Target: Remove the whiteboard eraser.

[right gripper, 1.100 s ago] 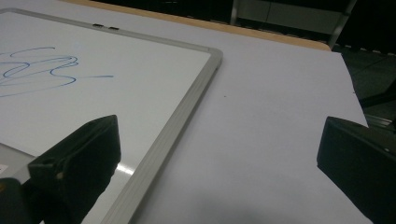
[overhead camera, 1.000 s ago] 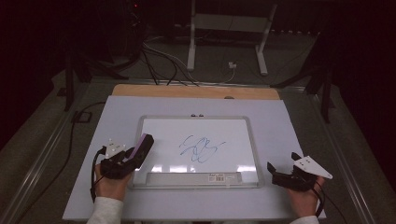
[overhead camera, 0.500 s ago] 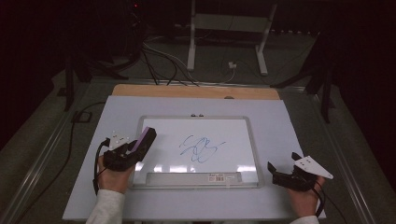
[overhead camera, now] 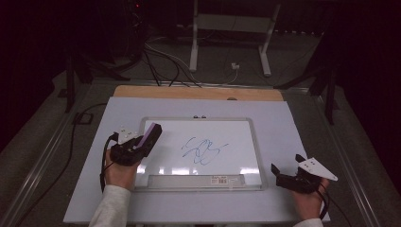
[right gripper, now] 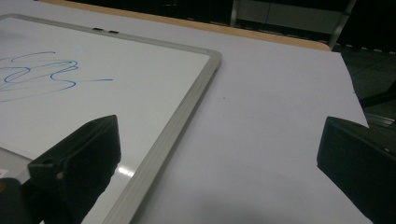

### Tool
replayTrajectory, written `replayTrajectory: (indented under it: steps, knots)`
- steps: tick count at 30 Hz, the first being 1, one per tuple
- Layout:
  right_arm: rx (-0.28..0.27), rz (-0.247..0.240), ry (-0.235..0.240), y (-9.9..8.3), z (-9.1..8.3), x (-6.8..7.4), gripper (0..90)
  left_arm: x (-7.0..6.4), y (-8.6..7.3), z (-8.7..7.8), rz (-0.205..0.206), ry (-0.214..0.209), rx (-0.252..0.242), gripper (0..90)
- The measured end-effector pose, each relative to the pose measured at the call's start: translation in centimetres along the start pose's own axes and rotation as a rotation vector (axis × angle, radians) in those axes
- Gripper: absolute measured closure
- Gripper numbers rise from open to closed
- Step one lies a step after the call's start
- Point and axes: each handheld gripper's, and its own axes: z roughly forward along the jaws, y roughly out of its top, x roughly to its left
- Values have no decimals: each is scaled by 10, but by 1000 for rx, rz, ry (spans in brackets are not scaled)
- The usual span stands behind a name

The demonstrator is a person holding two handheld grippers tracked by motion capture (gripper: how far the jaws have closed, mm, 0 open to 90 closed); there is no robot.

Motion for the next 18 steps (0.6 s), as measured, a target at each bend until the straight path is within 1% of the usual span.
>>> replayTrajectory:
  steps: [6, 13, 18]
  knots:
    - [1, -1, 1, 0, 1, 0, 0, 1, 7, 6, -1, 1, -8, 649]
    - [-1, 0, 0, 0, 1, 0, 0, -1, 15, 12, 15, -3, -14, 649]
    - [-1, 1, -1, 0, 0, -1, 0, -1, 20, 18, 26, -1, -10, 649]
